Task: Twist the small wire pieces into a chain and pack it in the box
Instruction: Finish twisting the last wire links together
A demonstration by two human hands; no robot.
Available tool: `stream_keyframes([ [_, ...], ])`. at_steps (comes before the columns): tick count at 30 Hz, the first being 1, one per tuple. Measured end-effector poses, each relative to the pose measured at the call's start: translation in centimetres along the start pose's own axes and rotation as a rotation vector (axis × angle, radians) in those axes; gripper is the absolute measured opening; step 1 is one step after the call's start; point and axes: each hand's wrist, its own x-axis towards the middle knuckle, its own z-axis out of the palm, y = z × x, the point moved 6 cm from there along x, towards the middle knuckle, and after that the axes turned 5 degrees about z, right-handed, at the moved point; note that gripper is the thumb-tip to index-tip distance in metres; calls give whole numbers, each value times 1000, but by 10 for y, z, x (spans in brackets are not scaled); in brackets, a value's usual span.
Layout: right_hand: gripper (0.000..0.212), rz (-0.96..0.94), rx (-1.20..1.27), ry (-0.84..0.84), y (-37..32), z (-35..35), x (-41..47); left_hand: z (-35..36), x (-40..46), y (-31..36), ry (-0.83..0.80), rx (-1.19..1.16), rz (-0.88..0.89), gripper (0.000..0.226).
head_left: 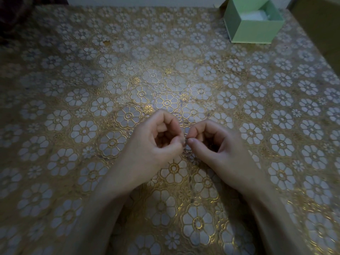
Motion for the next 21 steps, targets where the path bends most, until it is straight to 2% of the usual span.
stream_keyframes([
  [14, 5, -9, -127, 6, -1, 0, -1, -2, 0, 3, 3, 28, 19, 9],
  [21, 8, 8, -100, 17, 0, 0, 0, -2, -1, 4, 2, 86, 25, 6],
])
